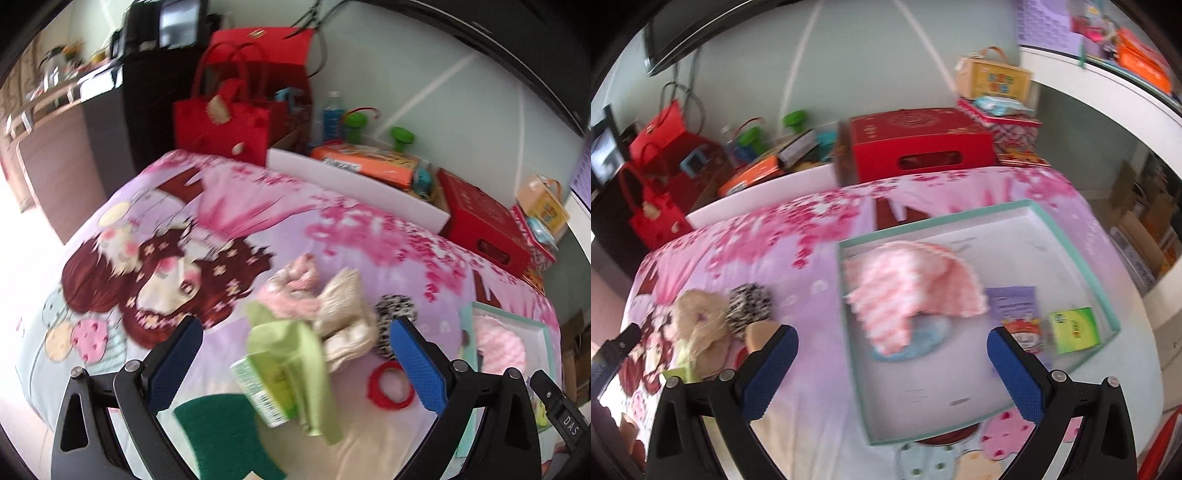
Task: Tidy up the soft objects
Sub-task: 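Move both open tools back toward the pile of soft items, then grasp the green scouring sponge with the left gripper while the right gripper approaches the red tape roll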
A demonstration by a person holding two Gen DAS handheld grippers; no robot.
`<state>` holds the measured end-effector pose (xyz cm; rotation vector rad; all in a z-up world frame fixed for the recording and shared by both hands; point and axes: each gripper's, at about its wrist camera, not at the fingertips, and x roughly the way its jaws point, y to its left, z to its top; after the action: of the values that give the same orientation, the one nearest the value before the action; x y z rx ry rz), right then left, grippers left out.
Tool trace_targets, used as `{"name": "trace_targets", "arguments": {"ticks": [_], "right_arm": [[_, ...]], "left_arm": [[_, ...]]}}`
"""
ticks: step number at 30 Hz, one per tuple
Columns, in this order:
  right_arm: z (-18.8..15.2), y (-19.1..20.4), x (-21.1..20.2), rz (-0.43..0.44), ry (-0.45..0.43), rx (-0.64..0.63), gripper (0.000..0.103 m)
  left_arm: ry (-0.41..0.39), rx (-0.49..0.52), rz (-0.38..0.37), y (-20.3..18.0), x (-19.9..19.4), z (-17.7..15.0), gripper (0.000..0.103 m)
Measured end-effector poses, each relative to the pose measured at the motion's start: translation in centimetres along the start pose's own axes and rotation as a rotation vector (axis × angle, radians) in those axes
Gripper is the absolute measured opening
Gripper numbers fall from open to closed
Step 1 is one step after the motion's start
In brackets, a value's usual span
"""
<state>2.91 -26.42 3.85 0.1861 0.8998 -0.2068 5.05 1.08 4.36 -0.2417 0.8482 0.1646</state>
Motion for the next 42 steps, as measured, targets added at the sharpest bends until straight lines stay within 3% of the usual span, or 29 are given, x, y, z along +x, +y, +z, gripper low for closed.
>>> {"name": "trace_targets", "arguments": {"ticks": [6, 10, 17, 31, 42], "right_arm": [[-1.1, 3.9, 0.9, 0.087, 0.048, -0.081, 0.103], [-2.4, 6.3, 1.8, 0.138, 0.088, -0.127, 0.103], [-4.1, 8.6, 3.6, 0.142, 0.151, -0.175, 0.103], [-5.6, 8.6, 4.9, 0.130, 0.207, -0.156, 0.103], [-6.3, 9.4, 5.7, 0.163, 0.236, -0.156, 0.103]], "left_arm": [[0.058, -0.077, 0.048, 3.1, 0.7, -1.3, 0.101], [0.091, -0.145, 0.041, 5.0, 1.1, -2.3, 0.101], [0.149, -0.148, 0.068, 6.1, 1.6, -3.8, 0.101], [0.291, -0.067, 0.095, 5.9, 3.7, -7.0, 0.101], [0.383, -0.071, 0.089, 6.2, 5.9, -8.5, 0.099]]}}
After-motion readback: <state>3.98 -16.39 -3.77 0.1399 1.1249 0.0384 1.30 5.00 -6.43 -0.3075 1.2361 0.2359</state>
